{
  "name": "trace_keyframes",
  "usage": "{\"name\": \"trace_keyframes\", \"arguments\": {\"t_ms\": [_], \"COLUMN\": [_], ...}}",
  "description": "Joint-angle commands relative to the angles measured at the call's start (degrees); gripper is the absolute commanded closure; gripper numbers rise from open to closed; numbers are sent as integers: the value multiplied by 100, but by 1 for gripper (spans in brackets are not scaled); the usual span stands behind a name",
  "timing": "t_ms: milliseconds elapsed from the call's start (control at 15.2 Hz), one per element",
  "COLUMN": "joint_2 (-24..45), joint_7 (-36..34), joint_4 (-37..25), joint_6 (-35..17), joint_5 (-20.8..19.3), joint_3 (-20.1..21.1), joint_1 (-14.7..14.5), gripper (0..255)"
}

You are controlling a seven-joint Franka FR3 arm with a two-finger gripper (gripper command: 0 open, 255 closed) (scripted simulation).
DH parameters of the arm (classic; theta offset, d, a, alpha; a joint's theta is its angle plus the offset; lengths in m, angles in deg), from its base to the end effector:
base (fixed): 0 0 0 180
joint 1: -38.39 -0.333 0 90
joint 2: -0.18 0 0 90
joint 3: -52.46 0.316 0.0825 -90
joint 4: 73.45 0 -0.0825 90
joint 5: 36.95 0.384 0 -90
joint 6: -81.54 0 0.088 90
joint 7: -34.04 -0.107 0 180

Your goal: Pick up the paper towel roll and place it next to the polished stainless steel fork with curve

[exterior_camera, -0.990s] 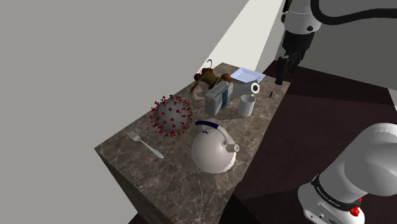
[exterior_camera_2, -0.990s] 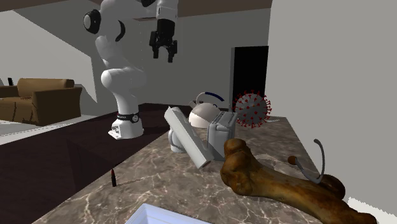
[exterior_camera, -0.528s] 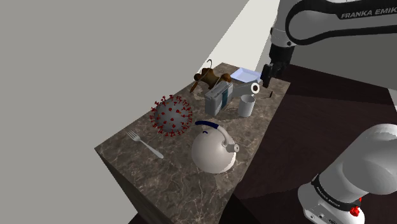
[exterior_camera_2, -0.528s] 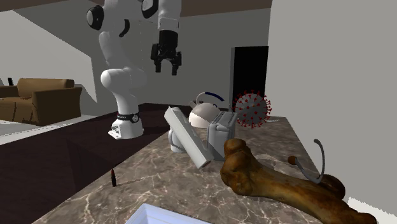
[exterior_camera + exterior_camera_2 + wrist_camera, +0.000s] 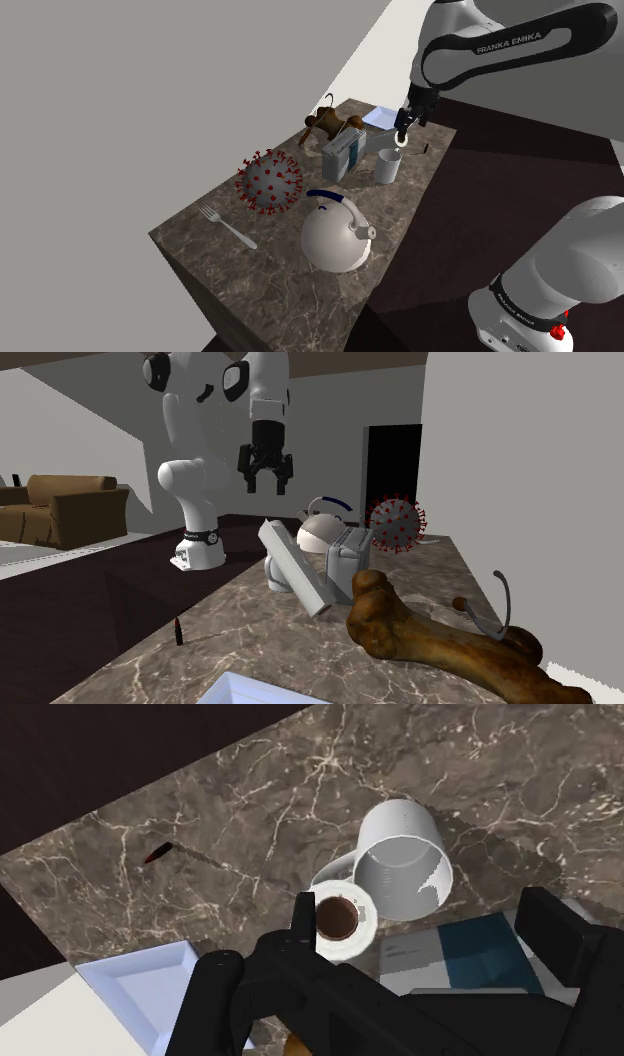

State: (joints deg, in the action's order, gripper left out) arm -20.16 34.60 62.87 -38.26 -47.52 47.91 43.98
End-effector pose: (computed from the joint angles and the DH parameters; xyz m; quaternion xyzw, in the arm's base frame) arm 0.4356 -0.0885 0.4630 0.9964 -0.0382 0.0270 0.0704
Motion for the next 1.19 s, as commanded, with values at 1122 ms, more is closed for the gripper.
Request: {"name": "trace_keyframes", "arguments": {"t_ms": [1122], "joint_2": [1655], "joint_7": [40], "joint_4": [-299], "joint_6": [-1650], "joint_5": [17], "joint_3": [-345], "joint_1": [227], "gripper": [0]}}
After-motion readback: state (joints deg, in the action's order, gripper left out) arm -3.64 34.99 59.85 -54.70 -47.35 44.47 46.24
